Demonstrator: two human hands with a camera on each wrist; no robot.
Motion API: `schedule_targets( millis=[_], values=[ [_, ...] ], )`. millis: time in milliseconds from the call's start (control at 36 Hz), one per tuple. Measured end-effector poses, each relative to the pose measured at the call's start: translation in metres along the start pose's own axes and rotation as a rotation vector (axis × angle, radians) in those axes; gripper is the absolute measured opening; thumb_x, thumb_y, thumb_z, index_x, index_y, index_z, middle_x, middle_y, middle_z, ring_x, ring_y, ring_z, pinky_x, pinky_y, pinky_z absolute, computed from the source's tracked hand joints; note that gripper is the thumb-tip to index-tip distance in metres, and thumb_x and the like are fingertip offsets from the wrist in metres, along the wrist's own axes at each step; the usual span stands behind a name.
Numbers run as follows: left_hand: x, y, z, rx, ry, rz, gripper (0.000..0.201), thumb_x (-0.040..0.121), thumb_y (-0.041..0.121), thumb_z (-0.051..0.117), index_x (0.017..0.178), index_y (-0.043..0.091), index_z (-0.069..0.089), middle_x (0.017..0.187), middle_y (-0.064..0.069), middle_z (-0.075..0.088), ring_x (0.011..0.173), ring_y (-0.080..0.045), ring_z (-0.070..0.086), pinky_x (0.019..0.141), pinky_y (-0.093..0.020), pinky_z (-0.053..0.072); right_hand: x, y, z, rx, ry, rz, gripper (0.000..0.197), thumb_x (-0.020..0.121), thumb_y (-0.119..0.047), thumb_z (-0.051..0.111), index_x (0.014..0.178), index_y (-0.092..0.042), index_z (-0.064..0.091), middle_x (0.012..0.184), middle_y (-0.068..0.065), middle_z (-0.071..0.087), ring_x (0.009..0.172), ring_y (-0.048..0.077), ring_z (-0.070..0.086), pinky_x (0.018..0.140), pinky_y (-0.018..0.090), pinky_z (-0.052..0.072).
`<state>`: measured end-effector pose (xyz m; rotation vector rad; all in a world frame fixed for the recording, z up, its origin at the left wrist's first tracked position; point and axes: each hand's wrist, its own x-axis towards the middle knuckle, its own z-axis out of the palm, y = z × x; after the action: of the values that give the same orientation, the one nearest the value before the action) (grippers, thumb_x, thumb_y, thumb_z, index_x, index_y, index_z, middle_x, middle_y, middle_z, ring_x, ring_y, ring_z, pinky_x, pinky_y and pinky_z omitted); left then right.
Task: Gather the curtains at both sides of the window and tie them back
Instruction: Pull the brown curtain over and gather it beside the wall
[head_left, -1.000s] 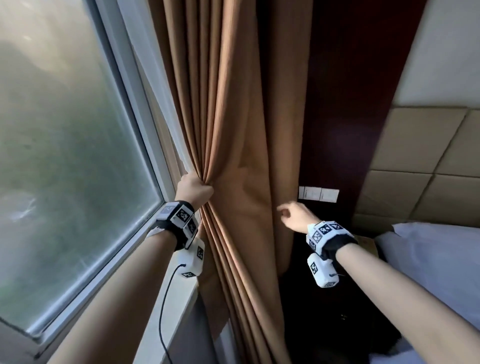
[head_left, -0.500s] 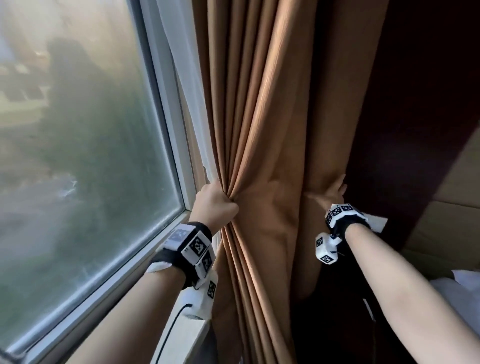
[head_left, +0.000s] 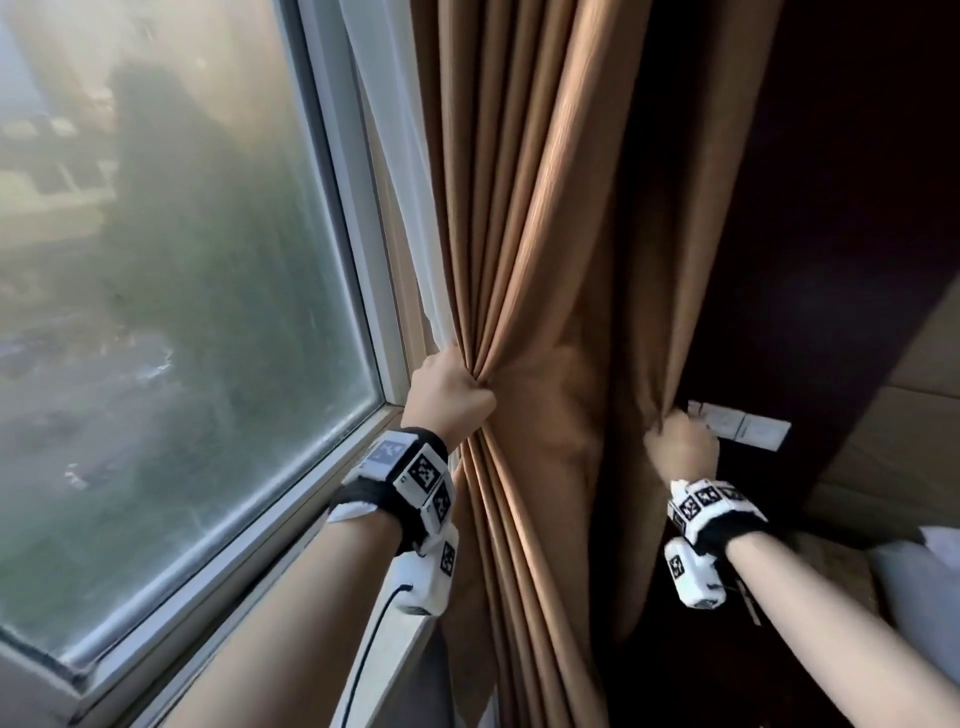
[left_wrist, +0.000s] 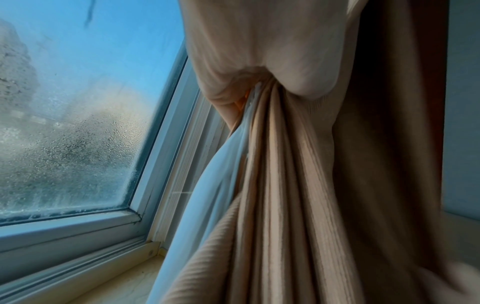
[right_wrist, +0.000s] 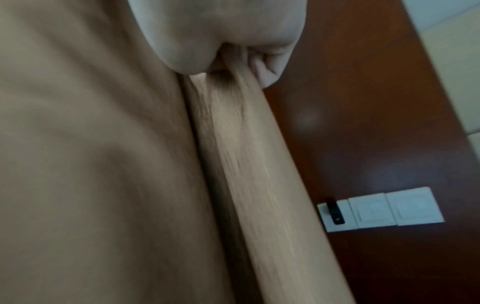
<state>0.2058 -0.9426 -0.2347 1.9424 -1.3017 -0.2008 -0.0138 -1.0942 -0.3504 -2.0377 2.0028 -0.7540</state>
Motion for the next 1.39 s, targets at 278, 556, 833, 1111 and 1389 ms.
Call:
schedule_targets(
  millis=[278,556,833,1111,1389],
  values=[
    [-0.026,0.038,-0.001,0.007,-0.063,-0.036,0.026,0.073,0.004,0.053,0.098,0.003,0.053,0.103,-0.021,0.058,0.100,-0.040,0.055,0.087,-0.041,0.049,-0.146,0.045,-0.057,0.091,0.195,-0.126,0.037,0.078,-0.023,0.046,0.053,0.001,0.059,0.040,0.020,0.051,0.033,0.036,0.054,0.032,0.034,0.042],
    [-0.049,0.058,0.009,0.024,-0.304,0.027,0.028,0.070,0.010,0.060,0.097,0.004,0.057,0.092,-0.010,0.060,0.086,-0.025,0.058,0.074,-0.032,0.051,-0.193,-0.049,-0.046,-0.184,-0.128,-0.321,0.022,0.092,-0.014,0.044,0.097,-0.008,0.064,0.084,0.015,0.072,0.079,0.034,0.071,0.064,0.039,0.054],
    [-0.051,0.064,0.021,-0.100,-0.283,0.042,0.053,0.070,0.037,0.079,0.113,0.013,0.059,0.107,-0.002,0.062,0.105,-0.023,0.060,0.089,-0.029,0.048,-0.193,-0.056,-0.069,-0.193,-0.302,-0.698,0.023,0.089,-0.001,0.036,0.095,-0.005,0.058,0.094,0.023,0.068,0.088,0.039,0.067,0.072,0.043,0.052],
    [-0.016,0.027,-0.009,-0.089,-0.221,-0.085,0.052,0.079,0.008,0.063,0.130,0.007,0.050,0.119,-0.012,0.058,0.111,-0.029,0.056,0.088,-0.028,0.045,-0.122,-0.013,-0.061,-0.001,-0.744,-0.365,0.062,0.089,-0.069,0.028,0.118,-0.026,0.062,0.119,0.007,0.066,0.108,0.022,0.062,0.101,0.038,0.045],
    [0.023,-0.004,-0.022,-0.155,-0.200,-0.108,0.059,0.079,0.010,0.068,0.134,0.008,0.045,0.124,-0.012,0.057,0.113,-0.027,0.055,0.093,-0.030,0.045,0.027,0.029,-0.044,0.166,-0.414,0.124,0.059,0.085,-0.014,0.068,0.136,-0.015,0.038,0.124,0.007,0.055,0.118,0.027,0.051,0.084,0.029,0.048]
  ],
)
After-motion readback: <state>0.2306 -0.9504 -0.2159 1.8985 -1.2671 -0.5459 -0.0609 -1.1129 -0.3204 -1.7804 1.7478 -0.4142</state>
